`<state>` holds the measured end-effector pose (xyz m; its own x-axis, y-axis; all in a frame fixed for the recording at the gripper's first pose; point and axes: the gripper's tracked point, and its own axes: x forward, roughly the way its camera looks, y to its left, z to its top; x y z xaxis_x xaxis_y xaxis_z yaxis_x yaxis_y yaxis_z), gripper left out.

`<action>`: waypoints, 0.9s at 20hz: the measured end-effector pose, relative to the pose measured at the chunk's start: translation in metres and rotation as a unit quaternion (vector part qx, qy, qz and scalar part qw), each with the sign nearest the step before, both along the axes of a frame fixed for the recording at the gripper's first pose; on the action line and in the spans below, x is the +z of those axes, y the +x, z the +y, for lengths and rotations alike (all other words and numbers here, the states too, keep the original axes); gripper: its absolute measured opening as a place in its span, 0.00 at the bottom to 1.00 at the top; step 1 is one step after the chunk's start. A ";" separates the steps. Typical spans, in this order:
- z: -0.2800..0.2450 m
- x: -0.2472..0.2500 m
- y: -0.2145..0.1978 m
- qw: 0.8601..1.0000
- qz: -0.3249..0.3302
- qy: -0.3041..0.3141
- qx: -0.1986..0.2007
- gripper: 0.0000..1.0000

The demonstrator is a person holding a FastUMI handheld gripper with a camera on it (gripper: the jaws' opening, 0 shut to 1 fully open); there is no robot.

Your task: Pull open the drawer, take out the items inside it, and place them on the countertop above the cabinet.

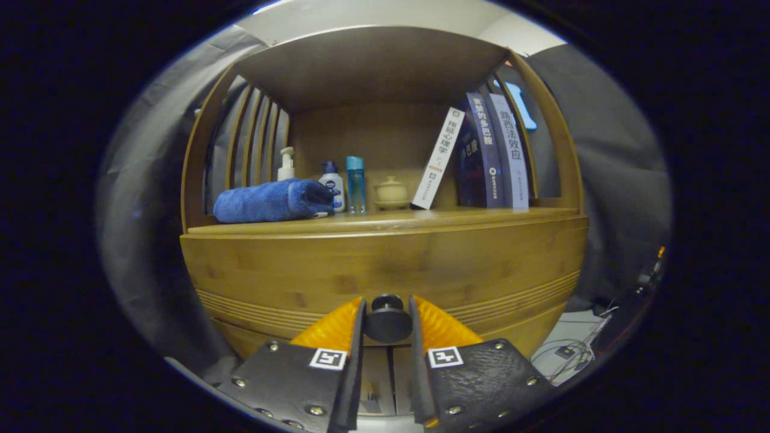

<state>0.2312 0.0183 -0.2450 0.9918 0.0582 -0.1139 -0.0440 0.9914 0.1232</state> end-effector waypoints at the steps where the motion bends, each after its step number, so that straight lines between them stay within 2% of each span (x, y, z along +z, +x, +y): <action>1: 0.001 0.000 0.001 1.000 0.002 0.003 0.006 0.36; 3: 0.002 0.000 -0.002 1.000 0.014 -0.007 0.011 0.31; 6: -0.002 -0.001 -0.019 0.999 0.027 -0.041 0.010 0.31; 9: -0.004 0.001 -0.044 0.999 0.031 -0.020 0.005 0.31; 18: -0.019 0.000 -0.134 0.998 0.046 -0.030 -0.004 0.30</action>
<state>0.0973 -0.0008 -0.2454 0.9773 0.0411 -0.2076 -0.0277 0.9974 0.0673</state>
